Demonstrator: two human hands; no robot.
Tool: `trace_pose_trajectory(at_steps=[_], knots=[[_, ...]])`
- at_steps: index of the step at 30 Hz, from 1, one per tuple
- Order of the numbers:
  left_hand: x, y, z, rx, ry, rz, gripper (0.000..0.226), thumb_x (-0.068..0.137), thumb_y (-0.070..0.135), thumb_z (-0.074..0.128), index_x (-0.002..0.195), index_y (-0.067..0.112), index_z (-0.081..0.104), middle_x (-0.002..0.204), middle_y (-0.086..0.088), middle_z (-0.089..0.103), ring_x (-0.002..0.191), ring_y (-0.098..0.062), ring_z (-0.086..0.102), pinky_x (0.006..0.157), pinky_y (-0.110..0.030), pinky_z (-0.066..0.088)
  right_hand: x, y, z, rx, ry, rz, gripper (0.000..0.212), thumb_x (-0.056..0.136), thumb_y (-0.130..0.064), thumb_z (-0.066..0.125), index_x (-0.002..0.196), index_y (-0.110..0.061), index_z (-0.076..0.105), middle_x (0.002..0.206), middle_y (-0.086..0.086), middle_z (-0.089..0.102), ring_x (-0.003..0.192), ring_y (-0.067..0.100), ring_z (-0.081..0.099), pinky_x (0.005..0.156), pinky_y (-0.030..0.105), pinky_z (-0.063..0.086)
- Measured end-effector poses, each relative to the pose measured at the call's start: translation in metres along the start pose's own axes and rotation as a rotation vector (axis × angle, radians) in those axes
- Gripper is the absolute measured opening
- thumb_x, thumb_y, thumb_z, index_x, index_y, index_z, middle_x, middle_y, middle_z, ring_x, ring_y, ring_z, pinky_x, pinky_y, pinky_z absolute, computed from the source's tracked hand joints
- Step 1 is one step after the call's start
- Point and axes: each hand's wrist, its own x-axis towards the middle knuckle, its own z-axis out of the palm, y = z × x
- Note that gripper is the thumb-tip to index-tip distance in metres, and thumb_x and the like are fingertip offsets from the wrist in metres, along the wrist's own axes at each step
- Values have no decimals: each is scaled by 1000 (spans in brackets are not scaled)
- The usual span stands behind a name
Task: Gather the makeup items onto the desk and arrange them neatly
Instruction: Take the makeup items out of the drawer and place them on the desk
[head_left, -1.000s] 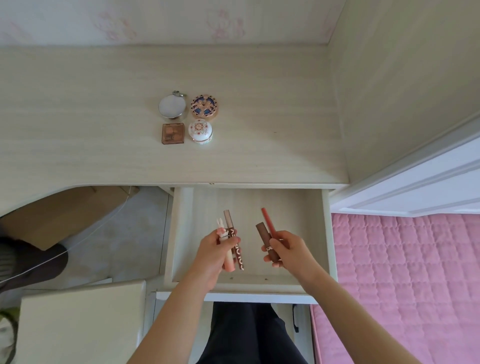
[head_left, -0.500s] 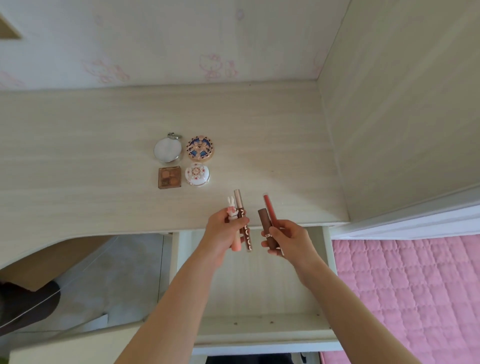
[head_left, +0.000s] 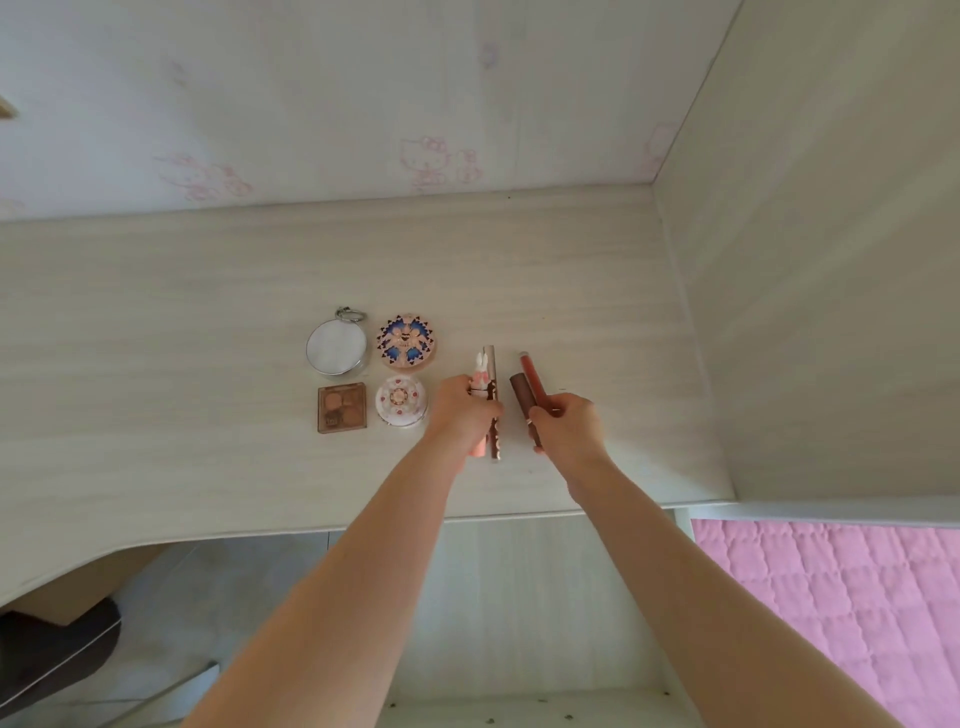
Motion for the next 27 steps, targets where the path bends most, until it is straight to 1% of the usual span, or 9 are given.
trace_pose_trajectory(at_steps=[4,7,10,12,14,16,18,22,27], knots=[[16,7,-2,66,32,10,15,77,0,65,77,12,56,71,-6,58,71,-26,58,64,-31,47,12,-16,9,-57,28,-18,19,87,-12,52,101,-8,65,90,13,69,83,32,66,73,40,57],[26,13,-3,77,27,-33,13,77,0,65,86,9,60,85,-13,64,82,-31,62,74,-40,54,20,-23,13,-96,52,-36,18,87,-13,52,101,-8,64,91,12,68,83,30,65,66,33,51],[33,17,-5,71,52,-56,12,76,-3,62,84,7,60,87,-17,66,86,-35,66,77,-44,55,26,-30,16,-128,87,-49,17,88,-15,54,101,-8,62,94,11,67,85,28,63,67,30,48],[36,17,-5,63,61,-78,15,78,-2,62,92,3,61,95,-21,68,91,-37,67,81,-48,57,30,-33,18,-171,96,-56,18,89,-17,56,104,-8,63,98,9,66,85,24,60,68,28,44],[37,18,-5,79,86,-81,22,78,0,64,100,0,61,98,-20,67,92,-36,66,76,-44,57,32,-34,19,-208,96,-55,19,89,-18,57,104,-9,63,99,8,66,82,21,56,67,25,40],[35,18,-4,135,122,-49,27,78,2,65,104,0,60,95,-15,65,87,-31,63,65,-34,51,33,-33,20,-223,94,-65,19,88,-19,59,103,-9,63,99,7,66,81,20,56,66,25,40],[33,18,-2,183,148,-7,25,78,3,64,103,0,59,89,-13,62,81,-28,59,62,-31,45,32,-32,20,-245,93,-85,19,87,-20,60,103,-10,63,98,6,66,81,20,56,66,25,41],[28,15,1,217,176,63,22,79,1,61,101,0,58,89,-13,62,82,-27,60,65,-34,47,31,-31,18,-346,75,-114,15,88,-26,59,98,-16,63,88,1,65,78,21,61,63,28,48],[23,6,4,188,185,160,17,80,1,59,96,4,61,82,-8,63,74,-22,59,50,-22,37,33,-29,14,-424,50,-154,14,89,-31,59,95,-19,62,83,-4,63,73,16,57,56,26,43]])
